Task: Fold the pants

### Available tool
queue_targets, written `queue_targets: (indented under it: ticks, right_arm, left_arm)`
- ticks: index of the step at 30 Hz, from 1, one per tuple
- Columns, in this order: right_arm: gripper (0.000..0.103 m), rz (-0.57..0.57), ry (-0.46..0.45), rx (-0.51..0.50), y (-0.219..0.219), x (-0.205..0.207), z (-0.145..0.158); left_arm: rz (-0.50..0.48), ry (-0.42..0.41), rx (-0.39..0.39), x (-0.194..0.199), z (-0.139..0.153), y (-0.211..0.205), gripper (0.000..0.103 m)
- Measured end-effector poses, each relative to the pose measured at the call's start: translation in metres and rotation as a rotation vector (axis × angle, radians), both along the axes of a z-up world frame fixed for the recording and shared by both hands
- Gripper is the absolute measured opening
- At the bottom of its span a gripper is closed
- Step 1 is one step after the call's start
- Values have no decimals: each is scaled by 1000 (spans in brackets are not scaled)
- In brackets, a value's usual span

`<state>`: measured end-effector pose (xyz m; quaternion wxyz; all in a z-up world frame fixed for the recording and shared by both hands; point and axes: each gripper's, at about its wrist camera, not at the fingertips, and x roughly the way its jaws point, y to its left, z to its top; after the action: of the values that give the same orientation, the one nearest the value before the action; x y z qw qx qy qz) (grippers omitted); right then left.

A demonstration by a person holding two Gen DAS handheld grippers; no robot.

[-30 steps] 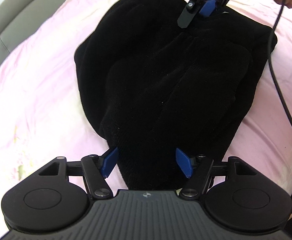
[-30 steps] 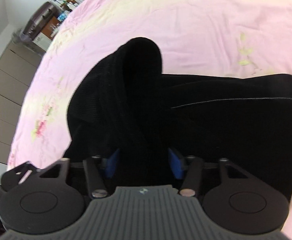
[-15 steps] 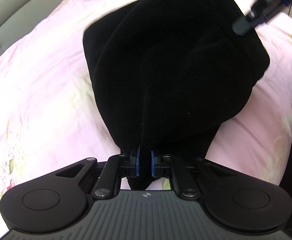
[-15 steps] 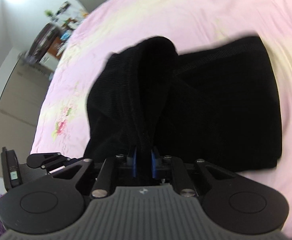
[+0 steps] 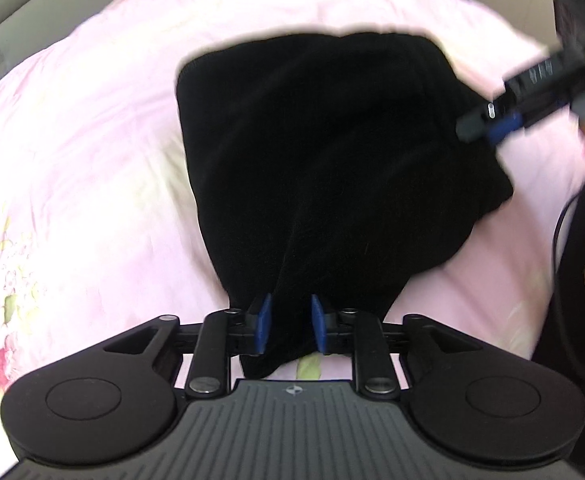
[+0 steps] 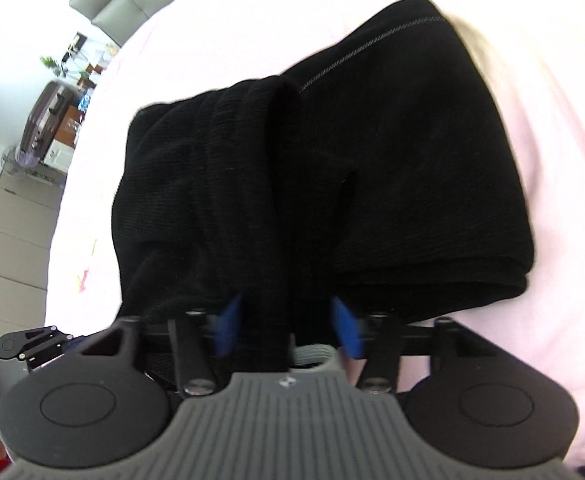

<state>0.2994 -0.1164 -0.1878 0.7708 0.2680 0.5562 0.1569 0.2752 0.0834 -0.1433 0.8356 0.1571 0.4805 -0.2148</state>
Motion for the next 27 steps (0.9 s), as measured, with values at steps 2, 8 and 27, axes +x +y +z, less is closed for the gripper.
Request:
queue_targets:
  ticks: [2, 8, 27]
  right_arm:
    - [62, -22, -7, 14, -6, 1, 1]
    - [76, -77, 44, 120, -14, 21, -16]
    - [34, 118, -40, -74, 43, 49, 69]
  left_arm:
    - [43, -16, -43, 10, 8, 5, 27]
    - [192, -29, -88, 49, 5, 7, 35]
    - [415, -36, -167, 67, 2, 24, 35]
